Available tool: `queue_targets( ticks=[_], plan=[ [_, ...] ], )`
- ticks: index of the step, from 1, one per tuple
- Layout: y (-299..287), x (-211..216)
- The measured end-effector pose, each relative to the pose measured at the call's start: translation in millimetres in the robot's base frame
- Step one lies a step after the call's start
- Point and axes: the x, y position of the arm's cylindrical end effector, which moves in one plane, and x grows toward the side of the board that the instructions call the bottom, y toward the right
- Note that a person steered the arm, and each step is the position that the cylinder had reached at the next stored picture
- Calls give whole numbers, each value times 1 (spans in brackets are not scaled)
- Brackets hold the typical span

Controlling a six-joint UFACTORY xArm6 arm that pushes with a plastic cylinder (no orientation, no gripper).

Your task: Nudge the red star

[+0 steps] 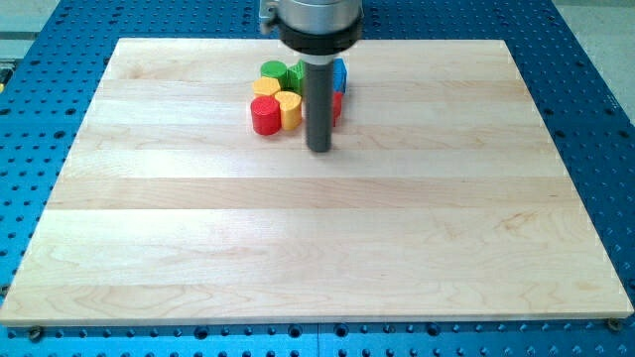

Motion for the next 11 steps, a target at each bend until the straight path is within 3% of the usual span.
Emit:
queue_targets(
  ticks=[2,3,6,8,11],
  plan=[
    [63,9],
    [74,-21],
    [53,-57],
    [39,-25],
    [2,-30]
  ],
)
